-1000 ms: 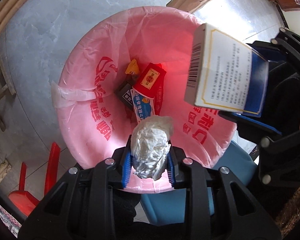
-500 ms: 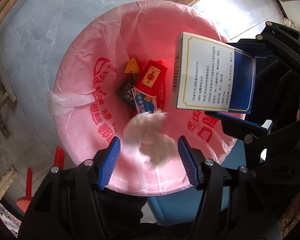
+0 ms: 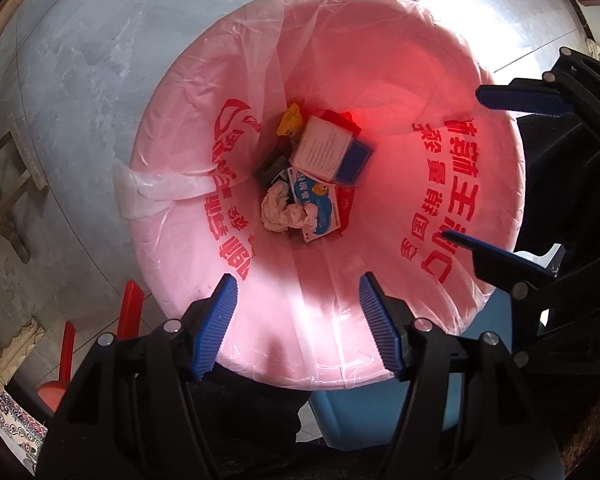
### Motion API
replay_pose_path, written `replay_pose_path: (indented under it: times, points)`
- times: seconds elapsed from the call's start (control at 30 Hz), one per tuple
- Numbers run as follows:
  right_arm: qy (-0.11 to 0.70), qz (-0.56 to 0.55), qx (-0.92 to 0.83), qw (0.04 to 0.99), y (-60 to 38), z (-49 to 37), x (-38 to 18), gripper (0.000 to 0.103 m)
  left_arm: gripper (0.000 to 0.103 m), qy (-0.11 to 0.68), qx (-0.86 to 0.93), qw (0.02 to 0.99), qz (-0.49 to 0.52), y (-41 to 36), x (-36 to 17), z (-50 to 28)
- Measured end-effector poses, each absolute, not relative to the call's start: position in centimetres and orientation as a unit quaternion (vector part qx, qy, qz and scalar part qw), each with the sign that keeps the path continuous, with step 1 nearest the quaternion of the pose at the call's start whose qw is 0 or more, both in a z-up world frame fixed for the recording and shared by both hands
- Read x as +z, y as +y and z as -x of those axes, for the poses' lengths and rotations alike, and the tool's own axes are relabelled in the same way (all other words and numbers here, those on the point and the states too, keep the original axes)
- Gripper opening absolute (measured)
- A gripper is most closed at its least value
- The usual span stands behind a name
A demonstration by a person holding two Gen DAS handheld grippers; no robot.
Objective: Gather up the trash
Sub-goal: 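Open the left tool dropping the tissue while the right tool drops the white-blue box, then move both open tools back over the table toward the card box and milk carton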
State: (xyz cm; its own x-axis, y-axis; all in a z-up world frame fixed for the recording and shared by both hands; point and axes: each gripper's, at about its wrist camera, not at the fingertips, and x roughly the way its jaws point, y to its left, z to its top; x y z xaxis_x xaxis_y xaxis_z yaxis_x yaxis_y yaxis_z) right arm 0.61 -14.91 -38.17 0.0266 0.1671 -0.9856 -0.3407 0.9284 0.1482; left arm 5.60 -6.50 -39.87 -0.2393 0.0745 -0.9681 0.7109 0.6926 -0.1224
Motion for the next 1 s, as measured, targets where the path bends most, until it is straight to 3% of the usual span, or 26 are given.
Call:
replay_pose_path:
  times: [0.7,1.0]
  points:
    - [0.677,0.044,0.202,0.707,-14.2,1.0,-35.4,0.078,0.067,0.714,-0.296,0.570,-0.279,-6.3,-36.4,-4.3]
    - [0.643,0.050,0.225,0.731,-14.6,2.1,-27.7,0.084,0.071,0.686,-0.327,0.604,-0.240,-3.5,-27.7,-3.2]
